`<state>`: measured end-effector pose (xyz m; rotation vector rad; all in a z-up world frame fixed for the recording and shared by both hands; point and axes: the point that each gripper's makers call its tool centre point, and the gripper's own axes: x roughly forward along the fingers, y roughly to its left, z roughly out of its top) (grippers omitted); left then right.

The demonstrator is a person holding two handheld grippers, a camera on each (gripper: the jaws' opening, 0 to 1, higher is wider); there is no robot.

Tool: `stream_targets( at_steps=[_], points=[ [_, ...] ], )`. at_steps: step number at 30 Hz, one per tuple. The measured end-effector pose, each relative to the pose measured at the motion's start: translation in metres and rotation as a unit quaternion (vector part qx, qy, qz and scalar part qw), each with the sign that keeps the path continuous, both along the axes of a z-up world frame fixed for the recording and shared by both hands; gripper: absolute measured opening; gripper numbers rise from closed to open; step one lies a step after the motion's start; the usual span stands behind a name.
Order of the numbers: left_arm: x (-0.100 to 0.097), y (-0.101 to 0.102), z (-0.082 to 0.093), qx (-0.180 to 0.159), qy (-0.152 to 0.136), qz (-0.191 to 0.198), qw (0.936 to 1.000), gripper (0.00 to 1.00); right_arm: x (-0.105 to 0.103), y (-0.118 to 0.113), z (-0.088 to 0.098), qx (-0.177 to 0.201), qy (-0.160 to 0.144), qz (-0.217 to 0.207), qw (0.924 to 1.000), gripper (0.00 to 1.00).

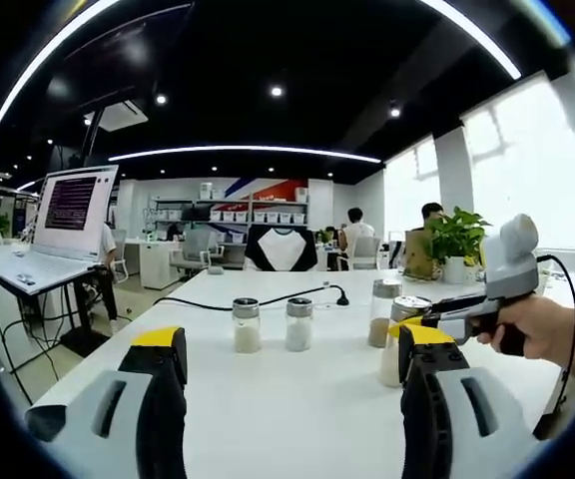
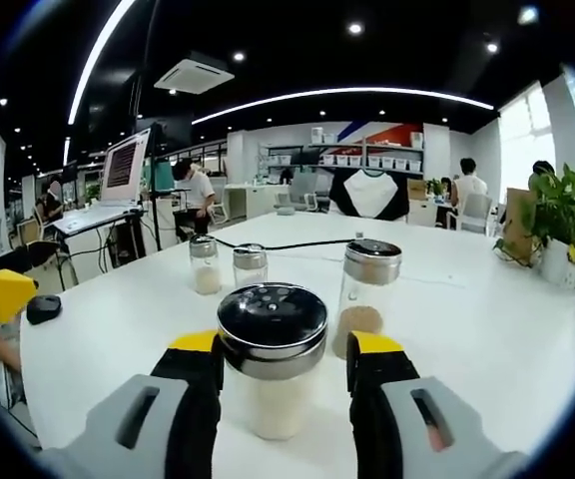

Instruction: Rotate the seasoning bottle until the label or dispensing opening points toward the visible target arrow and the bottle remains upright within the marked orientation range

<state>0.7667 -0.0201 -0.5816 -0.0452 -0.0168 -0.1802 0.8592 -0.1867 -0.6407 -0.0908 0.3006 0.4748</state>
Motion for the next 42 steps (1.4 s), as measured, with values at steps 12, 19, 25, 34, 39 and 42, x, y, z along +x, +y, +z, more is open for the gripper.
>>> stream_targets(
  at_steps=[12, 19, 25, 34, 39, 42],
  points=[
    [0.0008, -0.0020, -0.0029, -0.003, 0.005, -0.006, 1.0000, 0.92, -0.0016, 0.0044, -0.0009, 0.007, -0.008, 0.000, 0.9999, 0.39],
    [0.0006, -0.0033, -0.0045, -0.004, 0.007, -0.006, 0.9999, 0.92, 0.0002, 0.0050, -0.0008, 0.011, -0.013, -0.004, 0.9998, 0.38],
    [0.0006, -0.0021, -0.0064, -0.006, 0.011, -0.005, 0.9999, 0.92, 0.0004, 0.0051, -0.0007, 0.010, -0.016, -0.006, 0.9998, 0.38],
    [-0.0006, -0.0033, -0.0084, -0.008, 0.013, -0.007, 0.9999, 0.92, -0.0001, 0.0055, -0.0005, 0.011, -0.020, 0.000, 0.9997, 0.38],
    [-0.0008, -0.0055, -0.0078, -0.008, 0.012, -0.011, 0.9998, 0.92, 0.0012, 0.0056, -0.0007, 0.012, -0.020, 0.005, 0.9997, 0.38],
    [-0.0012, -0.0053, -0.0082, -0.009, 0.013, -0.011, 0.9998, 0.92, 0.0010, 0.0056, -0.0007, 0.016, -0.022, 0.011, 0.9996, 0.38]
  ],
)
